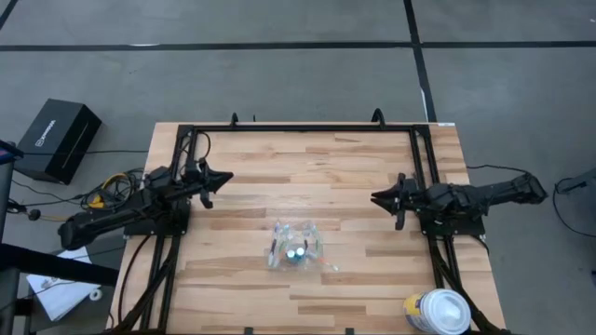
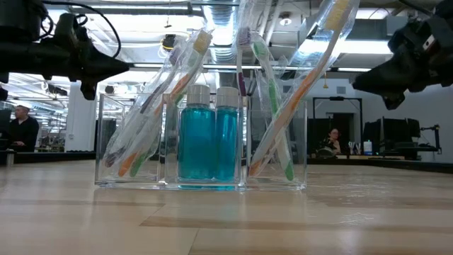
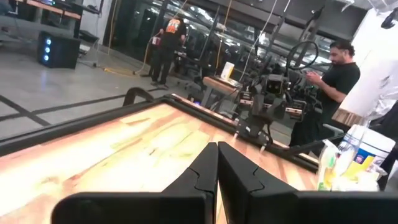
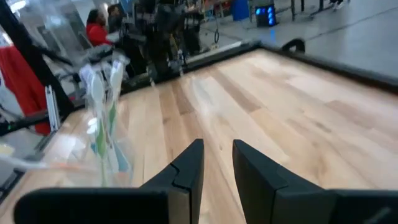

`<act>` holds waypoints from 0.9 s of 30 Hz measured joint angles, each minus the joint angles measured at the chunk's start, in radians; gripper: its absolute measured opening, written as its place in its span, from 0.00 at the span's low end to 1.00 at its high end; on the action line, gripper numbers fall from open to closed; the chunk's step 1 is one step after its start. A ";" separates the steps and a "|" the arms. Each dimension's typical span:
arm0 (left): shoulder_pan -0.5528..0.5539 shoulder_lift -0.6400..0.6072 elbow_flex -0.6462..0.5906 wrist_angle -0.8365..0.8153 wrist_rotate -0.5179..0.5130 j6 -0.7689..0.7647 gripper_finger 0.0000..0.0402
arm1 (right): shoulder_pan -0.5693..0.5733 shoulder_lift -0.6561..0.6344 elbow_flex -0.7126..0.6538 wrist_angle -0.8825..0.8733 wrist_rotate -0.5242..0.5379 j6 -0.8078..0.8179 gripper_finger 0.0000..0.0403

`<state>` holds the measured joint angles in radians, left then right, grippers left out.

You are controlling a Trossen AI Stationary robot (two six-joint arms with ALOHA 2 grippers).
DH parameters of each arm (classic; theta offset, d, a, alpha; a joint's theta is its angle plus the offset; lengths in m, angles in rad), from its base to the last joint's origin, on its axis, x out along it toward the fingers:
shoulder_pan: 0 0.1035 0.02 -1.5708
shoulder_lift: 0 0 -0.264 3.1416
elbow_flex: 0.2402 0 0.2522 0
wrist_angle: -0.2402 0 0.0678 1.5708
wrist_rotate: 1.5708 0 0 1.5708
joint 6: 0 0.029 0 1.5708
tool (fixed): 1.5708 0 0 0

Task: Pick & Place toothbrushing station
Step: Return to Home Position

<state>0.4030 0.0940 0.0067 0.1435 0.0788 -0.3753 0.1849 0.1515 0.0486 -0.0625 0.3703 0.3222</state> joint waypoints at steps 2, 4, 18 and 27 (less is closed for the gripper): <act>0.000 0.011 0.000 -0.001 0.000 0.000 0.00 | -0.001 0.025 0.000 -0.001 -0.021 0.014 0.19; -0.021 0.004 0.000 -0.006 -0.009 0.000 0.00 | -0.001 0.047 0.000 -0.002 -0.034 0.053 0.19; -0.364 -0.094 -0.001 0.095 -0.056 0.000 0.00 | 0.001 0.144 -0.026 0.076 -0.072 0.087 0.19; -0.486 -0.094 -0.001 0.101 -0.055 0.000 0.00 | 0.025 0.202 -0.027 0.071 -0.142 0.280 0.19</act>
<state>-0.0830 -0.0002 0.0059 0.2441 0.0235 -0.3753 0.2101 0.3534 0.0219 0.0082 0.2287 0.6027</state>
